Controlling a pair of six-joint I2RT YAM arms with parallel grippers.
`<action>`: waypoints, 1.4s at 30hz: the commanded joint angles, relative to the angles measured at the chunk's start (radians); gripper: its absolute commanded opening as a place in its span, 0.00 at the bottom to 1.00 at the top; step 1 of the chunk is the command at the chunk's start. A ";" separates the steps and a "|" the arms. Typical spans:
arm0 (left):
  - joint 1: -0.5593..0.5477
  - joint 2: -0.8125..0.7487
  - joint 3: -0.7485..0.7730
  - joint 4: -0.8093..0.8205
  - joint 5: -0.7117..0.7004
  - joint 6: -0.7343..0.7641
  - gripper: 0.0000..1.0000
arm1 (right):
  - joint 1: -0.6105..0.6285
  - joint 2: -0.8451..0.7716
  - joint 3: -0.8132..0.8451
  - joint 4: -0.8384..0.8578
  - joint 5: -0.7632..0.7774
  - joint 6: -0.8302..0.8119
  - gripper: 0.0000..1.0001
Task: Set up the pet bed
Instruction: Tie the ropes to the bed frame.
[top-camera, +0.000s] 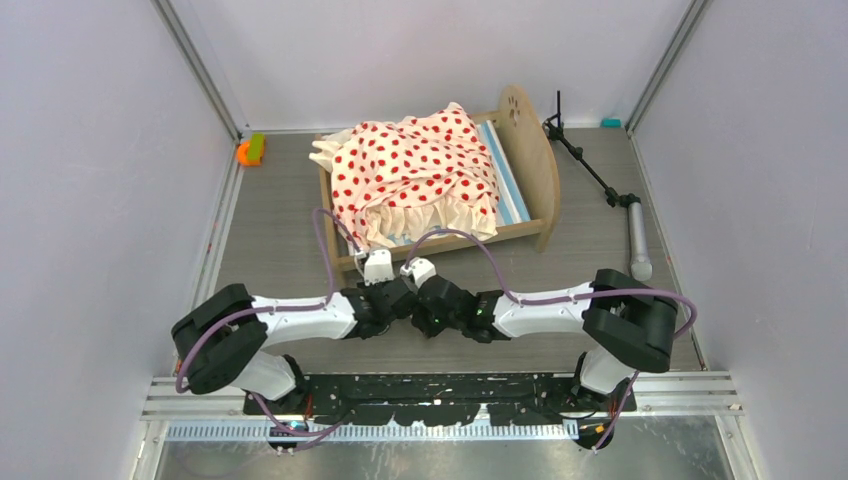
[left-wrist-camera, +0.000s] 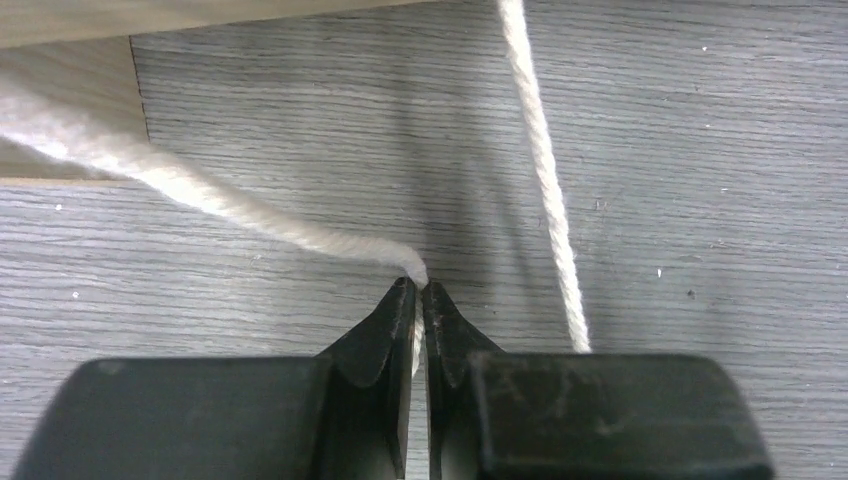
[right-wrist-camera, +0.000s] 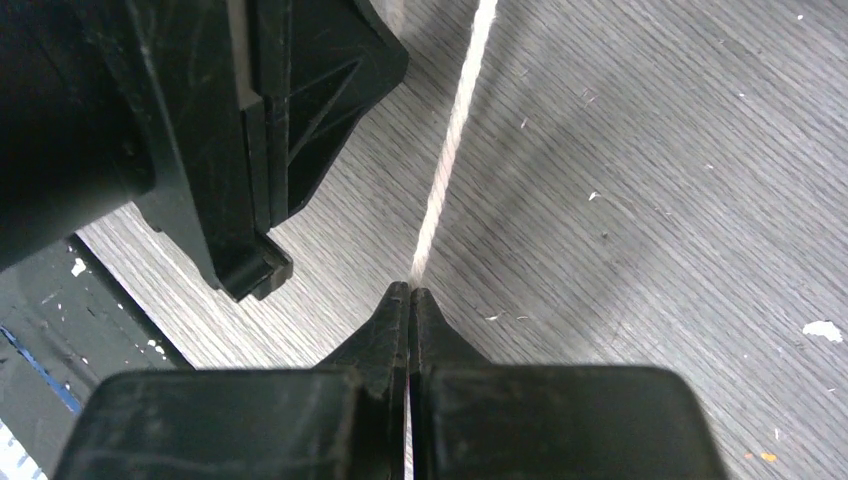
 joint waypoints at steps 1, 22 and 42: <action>-0.007 0.050 0.014 -0.137 -0.039 -0.086 0.04 | 0.015 -0.053 -0.015 0.030 -0.009 -0.001 0.00; -0.088 -0.781 -0.040 -0.690 -0.077 -0.179 0.00 | 0.040 0.061 0.086 0.107 -0.098 0.111 0.00; -0.088 -0.993 0.175 -0.867 -0.092 -0.141 0.00 | 0.140 0.191 0.171 0.110 0.081 0.137 0.00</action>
